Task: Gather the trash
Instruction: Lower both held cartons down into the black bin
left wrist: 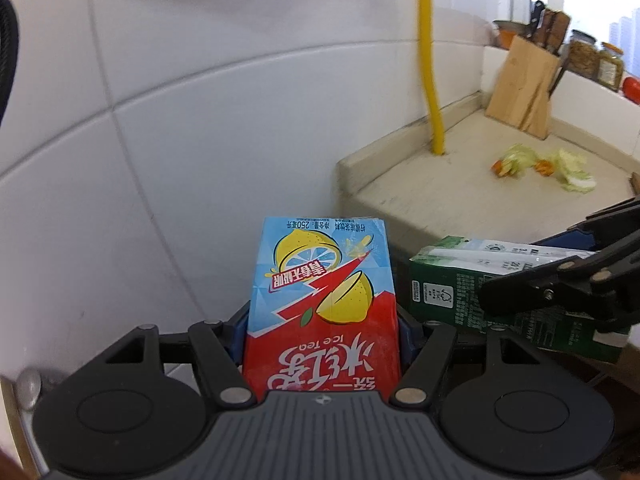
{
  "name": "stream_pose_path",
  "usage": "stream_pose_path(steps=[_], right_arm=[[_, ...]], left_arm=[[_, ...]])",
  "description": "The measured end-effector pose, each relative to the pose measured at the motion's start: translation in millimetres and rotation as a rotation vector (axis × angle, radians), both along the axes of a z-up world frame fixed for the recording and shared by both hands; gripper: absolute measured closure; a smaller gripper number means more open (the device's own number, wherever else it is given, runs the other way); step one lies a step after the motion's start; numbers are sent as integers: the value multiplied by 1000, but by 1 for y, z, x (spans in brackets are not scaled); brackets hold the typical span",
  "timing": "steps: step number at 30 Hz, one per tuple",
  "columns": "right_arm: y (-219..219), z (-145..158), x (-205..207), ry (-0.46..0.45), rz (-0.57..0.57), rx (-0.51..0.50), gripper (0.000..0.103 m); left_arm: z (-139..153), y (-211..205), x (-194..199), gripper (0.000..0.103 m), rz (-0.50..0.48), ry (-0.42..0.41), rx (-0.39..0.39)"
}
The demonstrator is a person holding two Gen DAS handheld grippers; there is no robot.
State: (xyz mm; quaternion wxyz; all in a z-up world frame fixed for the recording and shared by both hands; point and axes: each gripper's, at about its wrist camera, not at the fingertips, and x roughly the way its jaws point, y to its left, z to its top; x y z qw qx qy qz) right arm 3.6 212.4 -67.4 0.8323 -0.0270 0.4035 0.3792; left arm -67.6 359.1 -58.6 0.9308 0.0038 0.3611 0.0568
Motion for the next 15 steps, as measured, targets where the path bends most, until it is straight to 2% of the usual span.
stream_pose_path(steps=[9, 15], right_arm=[[22, -32, 8, 77, 11, -42, 42], [27, -46, 14, 122, 3, -54, 42]], left_arm=[[-31, 11, 6, 39, 17, 82, -24], [-34, 13, 11, 39, 25, 124, -40]])
